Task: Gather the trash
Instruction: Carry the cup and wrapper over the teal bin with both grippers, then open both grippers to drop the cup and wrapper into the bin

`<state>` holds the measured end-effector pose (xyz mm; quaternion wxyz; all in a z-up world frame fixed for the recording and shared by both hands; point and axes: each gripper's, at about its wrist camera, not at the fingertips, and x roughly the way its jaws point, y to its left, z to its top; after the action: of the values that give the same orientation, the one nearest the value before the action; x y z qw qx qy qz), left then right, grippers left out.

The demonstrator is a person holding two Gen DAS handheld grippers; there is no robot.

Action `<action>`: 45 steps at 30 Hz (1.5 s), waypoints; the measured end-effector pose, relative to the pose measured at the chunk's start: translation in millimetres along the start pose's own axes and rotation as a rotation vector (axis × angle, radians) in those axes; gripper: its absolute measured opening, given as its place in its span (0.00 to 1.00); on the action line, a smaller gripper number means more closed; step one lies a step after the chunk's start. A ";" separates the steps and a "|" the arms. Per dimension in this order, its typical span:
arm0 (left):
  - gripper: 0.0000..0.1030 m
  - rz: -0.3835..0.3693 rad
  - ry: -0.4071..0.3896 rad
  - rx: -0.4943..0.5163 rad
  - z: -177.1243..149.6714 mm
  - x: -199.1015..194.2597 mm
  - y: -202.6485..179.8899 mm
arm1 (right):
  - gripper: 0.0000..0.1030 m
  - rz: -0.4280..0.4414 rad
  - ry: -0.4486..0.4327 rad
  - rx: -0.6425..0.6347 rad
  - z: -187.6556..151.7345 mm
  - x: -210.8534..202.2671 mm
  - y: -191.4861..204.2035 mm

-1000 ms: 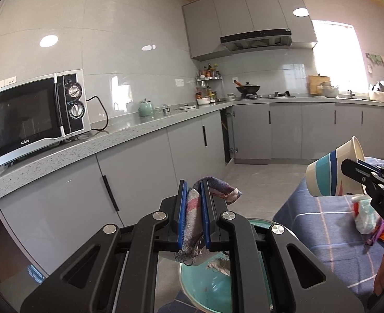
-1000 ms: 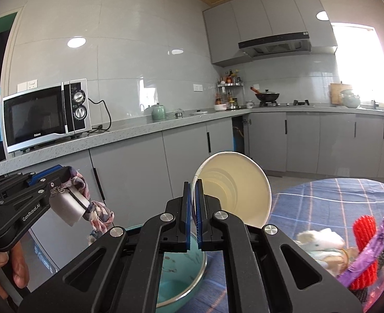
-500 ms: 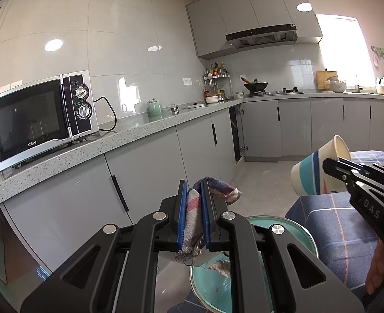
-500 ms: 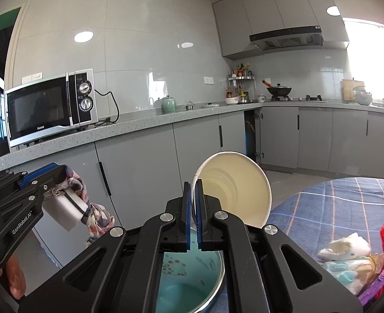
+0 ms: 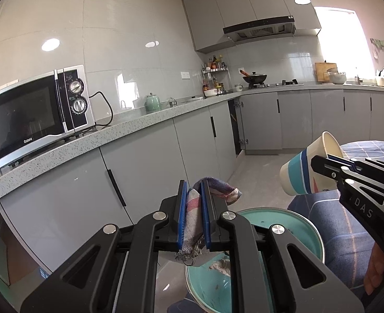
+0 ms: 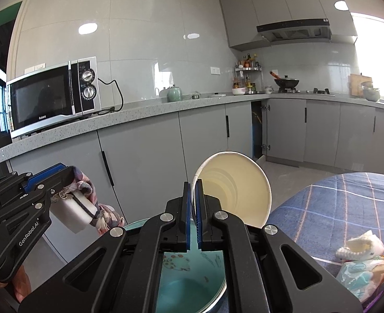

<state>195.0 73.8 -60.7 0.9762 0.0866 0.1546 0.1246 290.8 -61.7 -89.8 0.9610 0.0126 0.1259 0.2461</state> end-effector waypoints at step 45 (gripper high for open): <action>0.64 -0.038 0.030 -0.001 -15.9 4.0 -6.5 | 0.50 -0.107 0.090 -0.024 -14.3 -17.6 -1.0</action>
<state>194.9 70.8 -78.1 0.9760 0.0811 0.1710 0.1076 272.8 -71.4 -99.6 0.9661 -0.0168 0.1667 0.1963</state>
